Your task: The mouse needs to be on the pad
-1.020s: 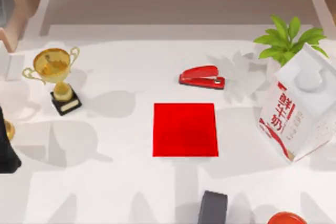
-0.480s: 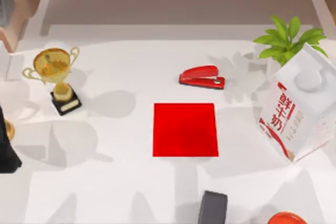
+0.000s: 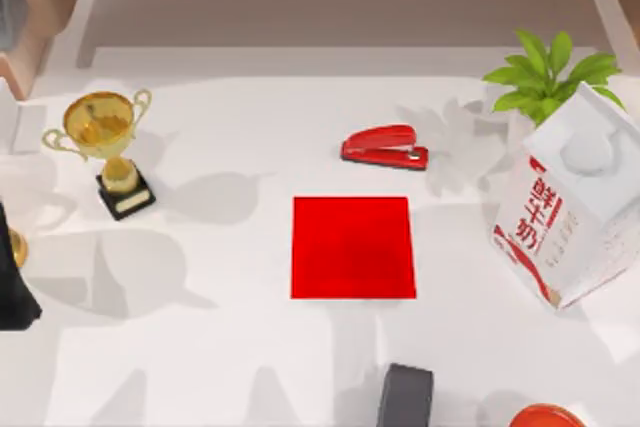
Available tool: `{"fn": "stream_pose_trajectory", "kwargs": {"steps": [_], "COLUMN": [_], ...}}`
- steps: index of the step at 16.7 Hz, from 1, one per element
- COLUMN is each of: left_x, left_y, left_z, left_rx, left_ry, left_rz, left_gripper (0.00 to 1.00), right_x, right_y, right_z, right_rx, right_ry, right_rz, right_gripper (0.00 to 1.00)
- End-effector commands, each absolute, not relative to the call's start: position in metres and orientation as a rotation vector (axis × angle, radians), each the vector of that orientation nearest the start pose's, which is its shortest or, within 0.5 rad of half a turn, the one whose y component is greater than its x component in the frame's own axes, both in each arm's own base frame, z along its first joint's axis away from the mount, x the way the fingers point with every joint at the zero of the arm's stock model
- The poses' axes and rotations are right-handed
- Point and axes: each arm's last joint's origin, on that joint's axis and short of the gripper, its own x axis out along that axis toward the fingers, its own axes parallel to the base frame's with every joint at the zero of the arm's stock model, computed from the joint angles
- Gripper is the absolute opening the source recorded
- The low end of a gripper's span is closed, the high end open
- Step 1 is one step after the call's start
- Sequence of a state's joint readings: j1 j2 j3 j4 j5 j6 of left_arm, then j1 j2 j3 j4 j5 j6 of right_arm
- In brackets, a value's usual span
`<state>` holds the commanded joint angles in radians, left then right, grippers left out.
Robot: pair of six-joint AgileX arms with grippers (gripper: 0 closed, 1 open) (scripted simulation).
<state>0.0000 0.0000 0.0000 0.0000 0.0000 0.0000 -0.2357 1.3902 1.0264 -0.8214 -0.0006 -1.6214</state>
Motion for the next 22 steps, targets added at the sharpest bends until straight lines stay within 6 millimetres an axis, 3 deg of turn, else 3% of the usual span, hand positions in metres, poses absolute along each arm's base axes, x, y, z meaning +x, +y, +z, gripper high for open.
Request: {"fn": "stream_pose_trajectory", "kwargs": {"steps": [4,8,17,22], "left_x": [0.106,0.106,0.106,0.106], "left_y": [-0.001,-0.001,-0.001,-0.001], "left_z": [0.16,0.16,0.16,0.16], "left_rx": [0.0,0.0,0.0,0.0], "left_ry": [0.0,0.0,0.0,0.0], "left_rz": [0.0,0.0,0.0,0.0], "left_gripper": [1.0,1.0,1.0,1.0], "right_x": [0.301,0.323,0.327,0.328], "right_y": [-0.085,-0.1,-0.1,-0.094], "right_z": [0.215,0.197,0.189,0.144], "right_rx": [-1.39,-1.422,-1.426,-1.423], "right_ry": [1.083,1.059,1.049,1.049], "right_rz": [1.158,1.393,1.434,1.437], "right_gripper": [1.0,1.0,1.0,1.0]}}
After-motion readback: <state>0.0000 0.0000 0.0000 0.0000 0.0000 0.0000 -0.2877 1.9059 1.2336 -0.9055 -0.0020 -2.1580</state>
